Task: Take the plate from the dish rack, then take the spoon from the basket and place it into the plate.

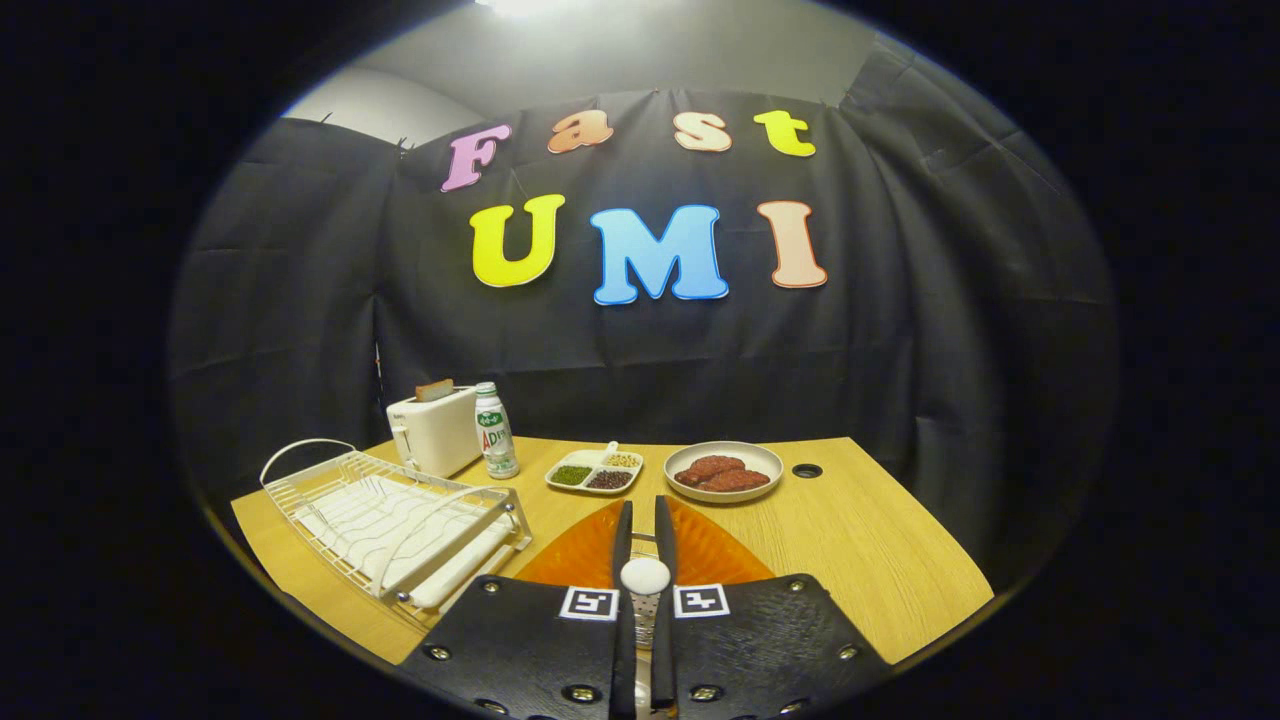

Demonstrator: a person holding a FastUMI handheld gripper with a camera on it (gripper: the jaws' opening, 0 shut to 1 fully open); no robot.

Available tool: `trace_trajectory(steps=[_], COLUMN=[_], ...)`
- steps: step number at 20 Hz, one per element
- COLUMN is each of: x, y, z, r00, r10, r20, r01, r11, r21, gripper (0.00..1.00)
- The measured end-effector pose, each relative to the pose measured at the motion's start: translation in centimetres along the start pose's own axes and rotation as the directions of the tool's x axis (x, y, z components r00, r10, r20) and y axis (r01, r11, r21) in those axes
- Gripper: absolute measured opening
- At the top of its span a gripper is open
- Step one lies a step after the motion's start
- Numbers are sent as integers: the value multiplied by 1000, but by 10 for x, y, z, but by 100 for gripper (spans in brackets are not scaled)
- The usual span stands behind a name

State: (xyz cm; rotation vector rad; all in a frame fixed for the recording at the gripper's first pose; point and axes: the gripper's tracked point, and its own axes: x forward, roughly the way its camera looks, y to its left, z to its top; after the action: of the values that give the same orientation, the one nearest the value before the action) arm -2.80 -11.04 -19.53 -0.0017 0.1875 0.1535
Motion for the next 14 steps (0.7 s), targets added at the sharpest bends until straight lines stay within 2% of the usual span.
trace_trajectory(steps=[8,14], x=[-52,-84], y=[-1,5], z=[54,48], r00=[999,996], r10=[-2,-8], r20=[-32,-90], r01=[0,3], r11=[999,998], r21=[-54,-61], gripper=[6,6])
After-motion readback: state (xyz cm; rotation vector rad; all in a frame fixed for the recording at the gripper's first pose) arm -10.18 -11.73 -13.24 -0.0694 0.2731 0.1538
